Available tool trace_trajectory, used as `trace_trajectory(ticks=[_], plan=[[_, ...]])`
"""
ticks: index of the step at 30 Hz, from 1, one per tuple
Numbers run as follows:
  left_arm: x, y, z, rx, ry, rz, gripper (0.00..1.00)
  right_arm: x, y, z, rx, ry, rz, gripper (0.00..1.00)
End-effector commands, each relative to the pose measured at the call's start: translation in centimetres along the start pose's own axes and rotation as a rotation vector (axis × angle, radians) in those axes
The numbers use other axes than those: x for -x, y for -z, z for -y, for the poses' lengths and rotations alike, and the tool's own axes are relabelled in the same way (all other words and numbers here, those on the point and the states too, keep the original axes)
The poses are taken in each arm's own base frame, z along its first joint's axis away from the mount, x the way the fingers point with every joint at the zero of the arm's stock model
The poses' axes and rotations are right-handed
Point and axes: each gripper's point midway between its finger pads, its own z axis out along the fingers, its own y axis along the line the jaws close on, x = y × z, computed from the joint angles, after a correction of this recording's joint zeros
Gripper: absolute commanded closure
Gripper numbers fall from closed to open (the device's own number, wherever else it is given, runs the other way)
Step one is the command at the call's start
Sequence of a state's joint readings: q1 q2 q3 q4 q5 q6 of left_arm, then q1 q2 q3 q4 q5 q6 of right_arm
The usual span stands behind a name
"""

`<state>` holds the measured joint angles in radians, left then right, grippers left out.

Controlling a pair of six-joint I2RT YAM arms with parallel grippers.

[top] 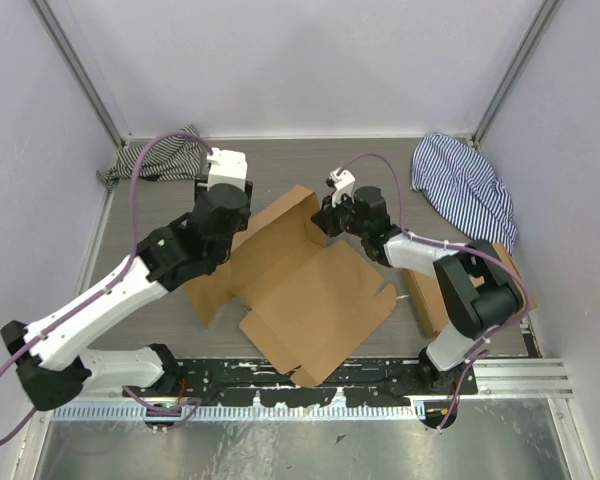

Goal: Fold the paper box

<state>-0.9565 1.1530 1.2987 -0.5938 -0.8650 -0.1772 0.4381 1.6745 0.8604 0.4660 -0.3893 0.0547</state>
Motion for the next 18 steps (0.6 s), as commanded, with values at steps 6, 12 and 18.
trace_trajectory(ticks=[6,12,18], plan=[[-5.9,-7.5,3.1,0.049,0.029,-0.147,0.53,0.4,3.6,-3.1,-0.226,-0.003,0.095,0.97],[-9.8,-9.1,4.4,0.07,-0.027,-0.24,0.58,-1.7,3.7,-4.3,-0.289,0.01,0.051,0.94],[-11.1,-9.5,4.9,0.057,-0.056,-0.263,0.6,-2.9,3.0,-2.6,-0.389,0.072,0.017,0.77]])
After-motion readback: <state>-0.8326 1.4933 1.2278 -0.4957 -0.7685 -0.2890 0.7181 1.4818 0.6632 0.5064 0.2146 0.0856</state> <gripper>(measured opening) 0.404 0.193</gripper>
